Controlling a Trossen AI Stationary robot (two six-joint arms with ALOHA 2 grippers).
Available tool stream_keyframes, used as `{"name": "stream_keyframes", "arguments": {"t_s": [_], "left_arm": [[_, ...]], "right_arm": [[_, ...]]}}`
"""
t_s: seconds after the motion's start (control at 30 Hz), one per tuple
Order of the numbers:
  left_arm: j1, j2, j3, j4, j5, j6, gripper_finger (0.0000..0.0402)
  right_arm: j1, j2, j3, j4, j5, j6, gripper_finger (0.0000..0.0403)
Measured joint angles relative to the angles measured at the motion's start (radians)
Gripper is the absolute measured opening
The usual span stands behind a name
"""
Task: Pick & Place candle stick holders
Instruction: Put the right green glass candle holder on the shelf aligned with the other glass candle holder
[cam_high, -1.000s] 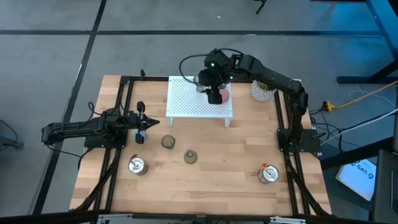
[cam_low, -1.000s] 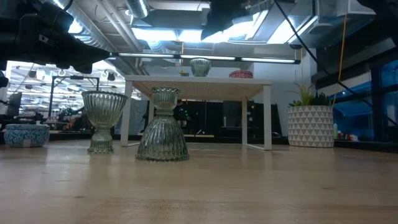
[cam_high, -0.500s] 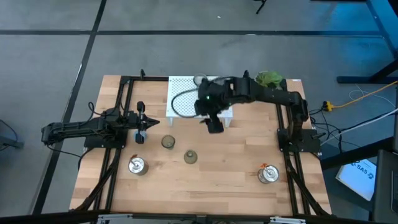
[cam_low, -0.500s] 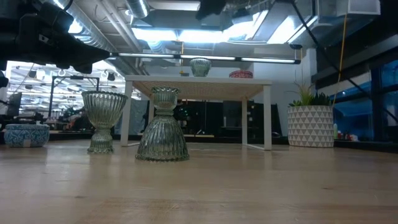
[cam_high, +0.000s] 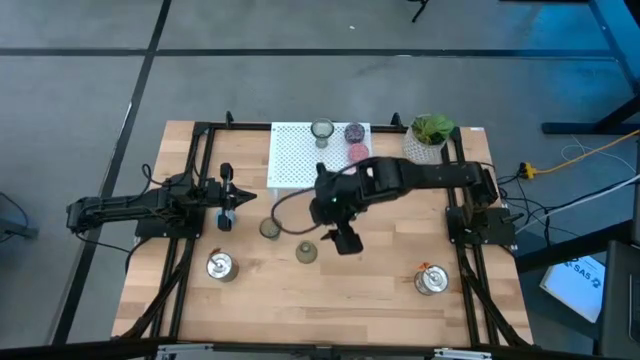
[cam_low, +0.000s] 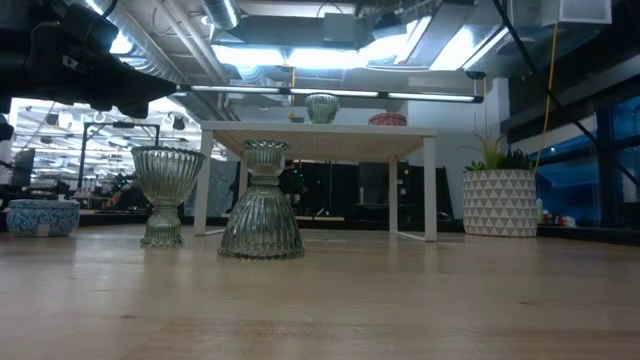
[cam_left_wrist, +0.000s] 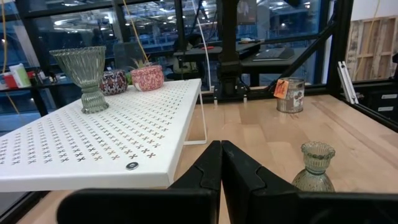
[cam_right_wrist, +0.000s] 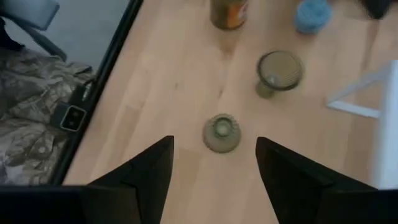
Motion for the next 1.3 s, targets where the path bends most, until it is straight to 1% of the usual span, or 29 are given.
{"name": "stream_keyframes", "arguments": {"t_s": [0.13, 0.33, 0.43, 0.53, 0.57, 0.63, 0.77, 1.0, 1.3], "left_arm": [[0.000, 0.000, 0.000, 0.000, 0.000, 0.000, 0.0002], [0.000, 0.000, 0.000, -0.001, 0.000, 0.000, 0.0002], [0.000, 0.000, 0.000, -0.001, 0.000, 0.000, 0.0002], [0.000, 0.001, 0.000, -0.001, 0.000, 0.000, 0.0002], [0.000, 0.004, 0.000, 0.001, 0.000, 0.000, 0.0002], [0.000, 0.004, 0.000, -0.007, 0.000, 0.000, 0.0002], [0.000, 0.011, -0.001, -0.010, 0.000, 0.000, 0.0002], [0.000, 0.014, 0.000, -0.007, 0.000, 0.000, 0.0002], [0.000, 0.014, 0.000, -0.007, 0.000, 0.000, 0.0002]], "right_arm": [[0.029, 0.017, -0.001, 0.034, 0.000, 0.031, 0.0232], [0.055, 0.060, 0.000, 0.059, 0.006, 0.005, 0.0232], [0.064, 0.078, -0.001, 0.055, 0.064, -0.015, 0.0232], [0.067, 0.097, -0.001, 0.093, 0.138, -0.034, 0.0232], [0.067, 0.102, -0.001, 0.096, 0.146, -0.031, 0.0232], [0.066, 0.113, 0.000, 0.128, 0.147, -0.010, 0.0232], [0.070, 0.117, -0.001, 0.111, 0.143, 0.024, 0.0232], [0.072, 0.110, -0.001, 0.076, 0.142, 0.024, 0.0232], [0.090, 0.109, -0.001, 0.041, 0.105, 0.024, 0.0232]]}}
